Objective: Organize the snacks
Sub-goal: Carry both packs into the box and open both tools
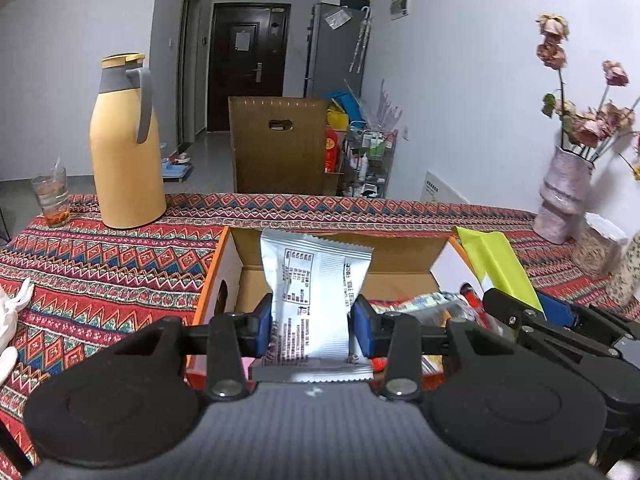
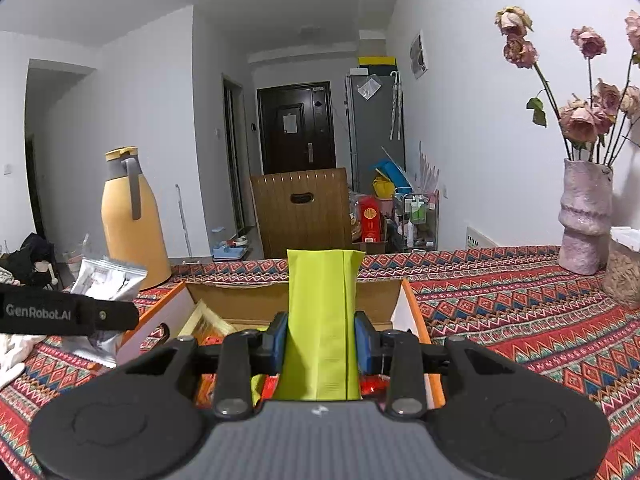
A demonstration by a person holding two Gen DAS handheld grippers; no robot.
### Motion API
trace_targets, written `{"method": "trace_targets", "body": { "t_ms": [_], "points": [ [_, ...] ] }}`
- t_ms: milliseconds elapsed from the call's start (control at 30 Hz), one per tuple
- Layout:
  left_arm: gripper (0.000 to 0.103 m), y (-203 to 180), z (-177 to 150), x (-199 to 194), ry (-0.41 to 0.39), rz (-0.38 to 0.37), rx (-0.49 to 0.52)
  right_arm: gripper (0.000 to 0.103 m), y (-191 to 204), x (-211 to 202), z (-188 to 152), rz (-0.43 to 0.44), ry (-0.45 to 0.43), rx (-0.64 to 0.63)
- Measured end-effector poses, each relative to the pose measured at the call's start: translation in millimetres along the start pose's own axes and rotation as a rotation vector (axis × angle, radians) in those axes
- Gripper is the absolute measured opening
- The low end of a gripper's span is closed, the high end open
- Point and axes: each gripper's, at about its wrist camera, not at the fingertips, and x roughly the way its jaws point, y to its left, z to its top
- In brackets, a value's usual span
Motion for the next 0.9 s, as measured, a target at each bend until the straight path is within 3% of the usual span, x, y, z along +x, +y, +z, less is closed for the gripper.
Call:
{"method": "trace_targets", "body": {
  "t_ms": [267, 533, 900],
  "points": [
    [0.041, 7, 17, 42, 0.016, 0.049, -0.062, 0.033, 4, 45, 8, -0.017, 0.044, 0.019],
    [0.041, 21, 4, 75, 0.035, 0.11, -0.089, 0.033, 2, 77, -9, -0.023, 0.08, 0.029],
    [0.041, 19, -6, 87, 0.064, 0.097, -0.067, 0.033, 4, 92, -21, -0.031, 0.129, 0.017]
  ]
}}
